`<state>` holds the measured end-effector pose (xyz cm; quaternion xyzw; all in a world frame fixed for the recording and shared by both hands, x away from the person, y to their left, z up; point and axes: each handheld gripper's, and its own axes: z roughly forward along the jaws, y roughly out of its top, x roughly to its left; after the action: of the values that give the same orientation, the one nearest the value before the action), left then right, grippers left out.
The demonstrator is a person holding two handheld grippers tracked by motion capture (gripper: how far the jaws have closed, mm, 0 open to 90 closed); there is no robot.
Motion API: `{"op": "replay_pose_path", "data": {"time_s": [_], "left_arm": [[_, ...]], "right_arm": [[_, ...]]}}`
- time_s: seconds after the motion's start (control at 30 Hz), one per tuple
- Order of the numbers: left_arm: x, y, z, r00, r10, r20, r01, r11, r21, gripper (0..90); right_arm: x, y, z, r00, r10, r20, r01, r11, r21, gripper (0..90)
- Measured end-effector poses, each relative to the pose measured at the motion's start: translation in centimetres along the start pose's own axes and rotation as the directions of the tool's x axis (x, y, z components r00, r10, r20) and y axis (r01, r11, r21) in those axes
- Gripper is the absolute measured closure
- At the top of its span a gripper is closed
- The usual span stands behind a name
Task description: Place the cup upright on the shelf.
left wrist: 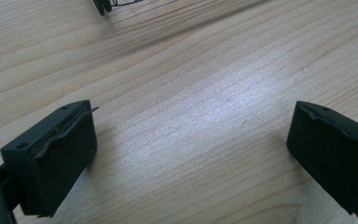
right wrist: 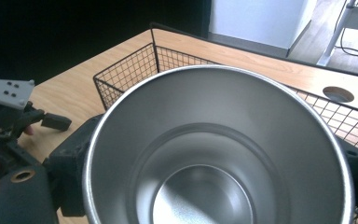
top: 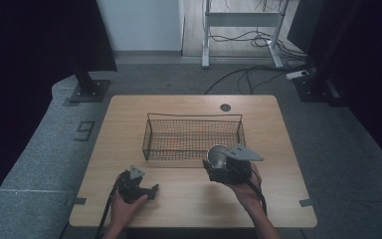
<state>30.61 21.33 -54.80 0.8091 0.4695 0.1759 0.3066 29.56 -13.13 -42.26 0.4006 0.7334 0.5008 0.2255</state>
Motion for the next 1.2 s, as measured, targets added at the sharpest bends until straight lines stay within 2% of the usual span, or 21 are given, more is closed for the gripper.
{"op": "replay_pose_path", "data": {"time_s": [0.67, 1.2], "left_arm": [[0.0, 0.0, 0.0, 1.0000, 0.000, 0.000, 0.000, 1.0000, -0.002, 1.4], [0.0, 0.0, 0.0, 1.0000, 0.000, 0.000, 0.000, 1.0000, -0.003, 1.5]], "right_arm": [[-0.9, 3.3, 1.0, 0.9992, -0.035, 0.020, 0.035, 0.999, -0.027, 13.8], [-3.6, 4.7, 3.8, 0.9986, -0.006, 0.052, 0.006, 1.000, 0.012, 13.8]]}}
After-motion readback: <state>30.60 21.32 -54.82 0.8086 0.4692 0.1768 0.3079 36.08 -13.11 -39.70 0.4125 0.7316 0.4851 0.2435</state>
